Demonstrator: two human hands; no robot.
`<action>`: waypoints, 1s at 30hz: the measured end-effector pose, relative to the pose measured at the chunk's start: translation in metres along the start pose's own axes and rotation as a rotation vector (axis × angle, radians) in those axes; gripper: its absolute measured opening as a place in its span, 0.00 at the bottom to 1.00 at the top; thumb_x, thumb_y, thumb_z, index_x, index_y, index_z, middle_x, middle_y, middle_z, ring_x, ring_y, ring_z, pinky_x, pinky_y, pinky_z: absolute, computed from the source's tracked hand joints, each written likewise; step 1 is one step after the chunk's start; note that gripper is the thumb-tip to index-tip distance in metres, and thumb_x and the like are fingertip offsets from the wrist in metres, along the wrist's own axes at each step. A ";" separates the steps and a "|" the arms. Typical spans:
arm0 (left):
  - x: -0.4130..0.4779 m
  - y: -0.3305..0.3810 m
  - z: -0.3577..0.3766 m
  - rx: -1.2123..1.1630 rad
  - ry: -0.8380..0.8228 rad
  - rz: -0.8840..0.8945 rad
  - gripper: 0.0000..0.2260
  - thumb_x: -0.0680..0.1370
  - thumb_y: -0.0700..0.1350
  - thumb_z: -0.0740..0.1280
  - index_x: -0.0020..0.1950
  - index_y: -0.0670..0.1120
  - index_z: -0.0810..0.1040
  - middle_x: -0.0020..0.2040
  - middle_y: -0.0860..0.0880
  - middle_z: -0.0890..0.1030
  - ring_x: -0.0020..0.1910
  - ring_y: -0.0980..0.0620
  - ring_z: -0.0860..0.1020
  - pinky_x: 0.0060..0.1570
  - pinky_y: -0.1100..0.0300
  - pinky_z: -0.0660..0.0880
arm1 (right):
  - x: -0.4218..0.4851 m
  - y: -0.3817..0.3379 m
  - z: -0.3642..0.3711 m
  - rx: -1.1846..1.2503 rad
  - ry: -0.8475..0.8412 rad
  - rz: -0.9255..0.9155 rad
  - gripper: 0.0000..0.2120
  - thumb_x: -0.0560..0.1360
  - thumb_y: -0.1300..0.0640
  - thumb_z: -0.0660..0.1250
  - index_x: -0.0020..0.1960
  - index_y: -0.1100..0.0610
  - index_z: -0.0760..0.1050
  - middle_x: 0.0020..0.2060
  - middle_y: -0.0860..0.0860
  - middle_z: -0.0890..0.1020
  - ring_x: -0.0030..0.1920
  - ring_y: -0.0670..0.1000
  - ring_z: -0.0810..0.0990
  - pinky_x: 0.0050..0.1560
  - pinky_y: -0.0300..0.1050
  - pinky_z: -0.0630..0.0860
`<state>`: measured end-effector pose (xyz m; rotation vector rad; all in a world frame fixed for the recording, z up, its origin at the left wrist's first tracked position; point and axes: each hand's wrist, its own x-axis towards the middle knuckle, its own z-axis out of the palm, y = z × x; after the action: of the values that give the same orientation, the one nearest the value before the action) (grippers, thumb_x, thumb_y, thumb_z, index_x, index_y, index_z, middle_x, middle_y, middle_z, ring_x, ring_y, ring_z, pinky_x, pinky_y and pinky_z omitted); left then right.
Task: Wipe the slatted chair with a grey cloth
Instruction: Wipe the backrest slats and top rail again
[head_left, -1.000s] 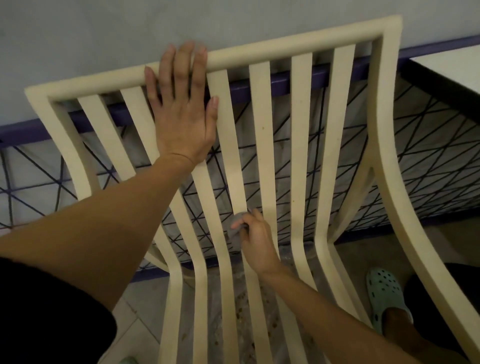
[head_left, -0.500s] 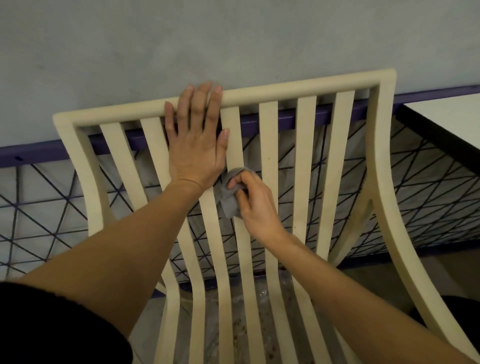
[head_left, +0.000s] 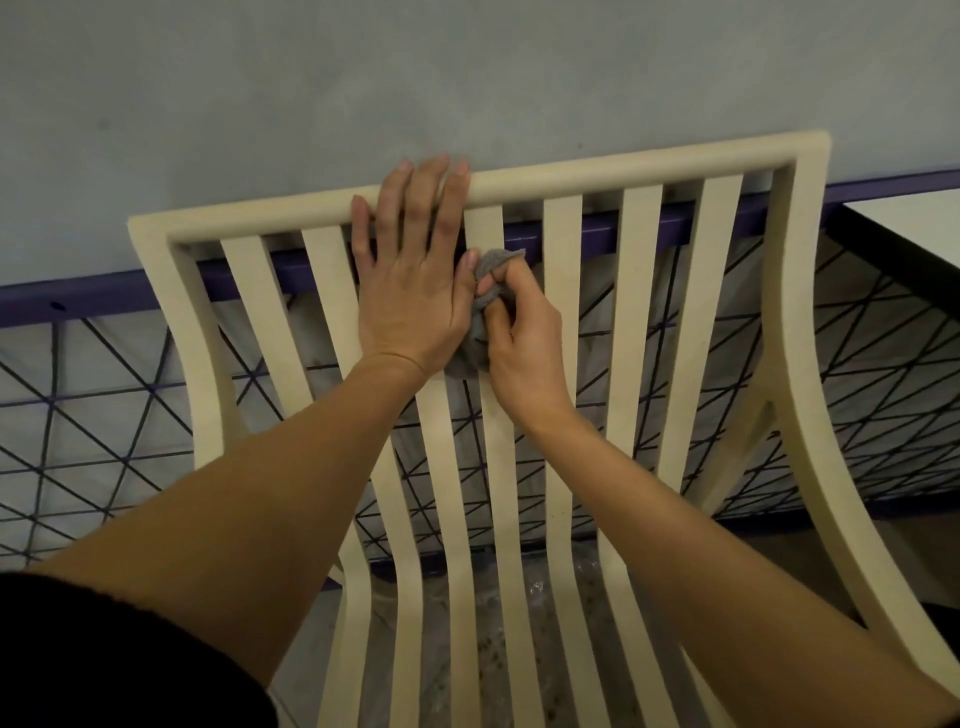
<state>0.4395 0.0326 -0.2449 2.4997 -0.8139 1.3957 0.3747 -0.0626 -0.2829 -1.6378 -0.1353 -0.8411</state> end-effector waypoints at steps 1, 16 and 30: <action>0.000 0.000 0.000 0.004 0.000 -0.001 0.27 0.82 0.52 0.56 0.79 0.46 0.55 0.78 0.46 0.59 0.77 0.46 0.52 0.75 0.45 0.40 | -0.001 0.001 0.002 0.017 0.011 0.004 0.11 0.79 0.70 0.57 0.47 0.55 0.70 0.42 0.51 0.76 0.42 0.45 0.74 0.45 0.38 0.72; -0.002 0.000 0.002 0.017 0.035 0.006 0.26 0.82 0.52 0.55 0.78 0.45 0.58 0.78 0.45 0.61 0.77 0.43 0.56 0.74 0.43 0.43 | -0.093 0.059 0.003 -0.062 -0.019 0.143 0.08 0.83 0.66 0.55 0.47 0.59 0.69 0.38 0.54 0.74 0.38 0.49 0.72 0.40 0.39 0.68; -0.003 -0.001 0.002 0.038 0.014 0.004 0.26 0.82 0.52 0.55 0.79 0.45 0.56 0.78 0.46 0.59 0.77 0.43 0.55 0.74 0.43 0.43 | -0.185 0.107 -0.002 -0.083 -0.116 0.355 0.07 0.80 0.60 0.56 0.43 0.58 0.67 0.39 0.56 0.72 0.41 0.55 0.72 0.42 0.42 0.67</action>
<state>0.4403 0.0338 -0.2487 2.5143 -0.7978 1.4420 0.2951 -0.0267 -0.4781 -1.7235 0.1096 -0.4866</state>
